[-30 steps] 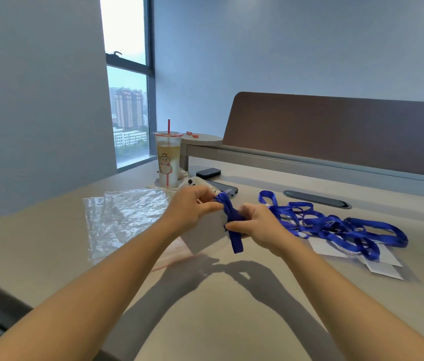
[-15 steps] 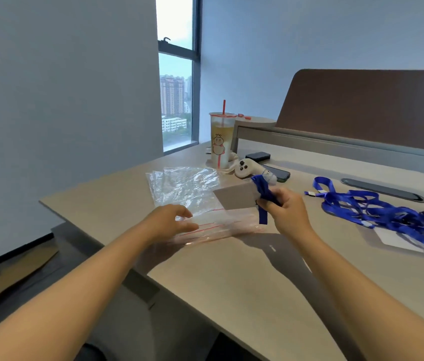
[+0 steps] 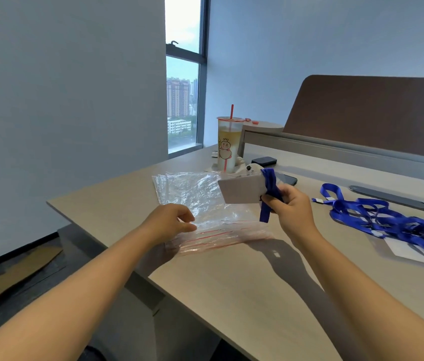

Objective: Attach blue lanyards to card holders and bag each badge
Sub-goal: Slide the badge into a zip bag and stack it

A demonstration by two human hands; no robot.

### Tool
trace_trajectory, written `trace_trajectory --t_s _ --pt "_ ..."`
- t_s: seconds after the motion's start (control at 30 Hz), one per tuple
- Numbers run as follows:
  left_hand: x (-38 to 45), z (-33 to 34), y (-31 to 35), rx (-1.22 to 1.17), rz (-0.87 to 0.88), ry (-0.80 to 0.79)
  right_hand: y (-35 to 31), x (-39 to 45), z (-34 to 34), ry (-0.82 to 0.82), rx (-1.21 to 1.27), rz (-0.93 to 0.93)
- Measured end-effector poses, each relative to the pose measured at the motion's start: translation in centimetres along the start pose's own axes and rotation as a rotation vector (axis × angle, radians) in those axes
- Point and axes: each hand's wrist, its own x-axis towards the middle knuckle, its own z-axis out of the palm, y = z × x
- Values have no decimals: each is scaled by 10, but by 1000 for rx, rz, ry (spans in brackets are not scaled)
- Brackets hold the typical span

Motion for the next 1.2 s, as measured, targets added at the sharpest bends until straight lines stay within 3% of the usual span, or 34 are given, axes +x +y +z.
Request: trace_trajectory --t_s 0.23,0.4,0.73,0.87,0.97,1.1,1.2 --pt "1 4 -1 39 13 1 8 -3 0 -31 -46 23" --pt "1 1 2 -62 43 34 6 -3 0 -13 -17 28" --pt "2 -10 7 -145 75 102 -3 -1 1 10 171 -17" --pt "4 -12 9 -146 66 66 -7 -2 4 -50 213 -28" --pt "4 -13 11 -159 73 48 -6 -3 4 -111 79 -67" --pt "4 -13 12 -198 79 17 1 2 3 -89 -382 -199" --pt "4 -14 17 -251 89 -8 1 6 4 -121 -566 -261"
